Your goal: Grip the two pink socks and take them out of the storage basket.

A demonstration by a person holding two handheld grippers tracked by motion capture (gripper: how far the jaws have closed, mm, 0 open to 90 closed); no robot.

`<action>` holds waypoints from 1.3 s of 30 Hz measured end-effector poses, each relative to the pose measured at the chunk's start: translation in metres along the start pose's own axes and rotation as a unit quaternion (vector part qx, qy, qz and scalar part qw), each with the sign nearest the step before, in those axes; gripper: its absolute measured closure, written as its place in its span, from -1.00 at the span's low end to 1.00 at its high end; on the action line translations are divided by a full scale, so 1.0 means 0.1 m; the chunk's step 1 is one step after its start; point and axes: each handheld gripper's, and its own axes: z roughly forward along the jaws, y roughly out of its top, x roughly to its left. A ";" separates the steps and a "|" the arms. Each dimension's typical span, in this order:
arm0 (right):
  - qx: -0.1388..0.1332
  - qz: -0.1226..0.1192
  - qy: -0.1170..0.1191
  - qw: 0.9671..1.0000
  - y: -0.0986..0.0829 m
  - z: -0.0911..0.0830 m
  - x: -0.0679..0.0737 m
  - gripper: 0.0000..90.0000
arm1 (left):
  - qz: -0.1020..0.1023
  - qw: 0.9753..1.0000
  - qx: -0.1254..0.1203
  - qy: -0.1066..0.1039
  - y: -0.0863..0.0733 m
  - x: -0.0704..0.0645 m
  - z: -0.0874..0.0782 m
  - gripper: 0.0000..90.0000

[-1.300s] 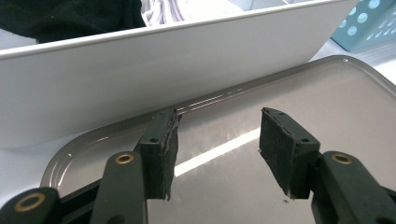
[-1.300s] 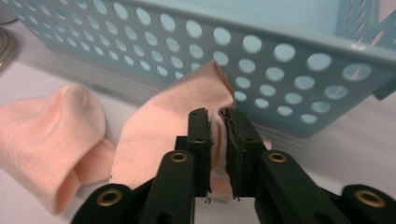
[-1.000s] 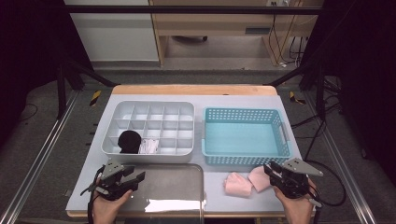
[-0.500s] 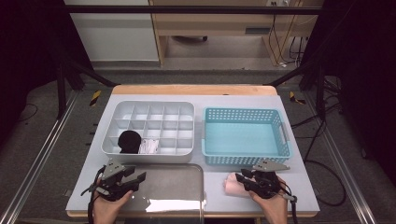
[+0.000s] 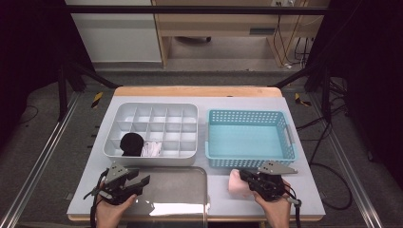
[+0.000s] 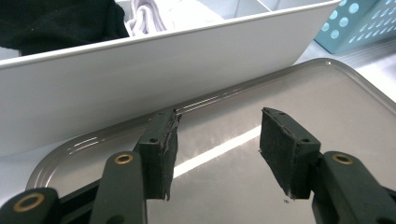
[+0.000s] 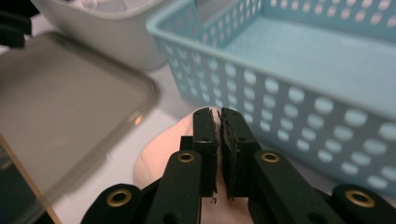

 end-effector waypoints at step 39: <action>0.051 -0.053 0.106 0.992 0.07 0.78 0.84 0.75 | -0.004 1.000 -0.006 -0.005 0.00 0.00 -0.02 0.02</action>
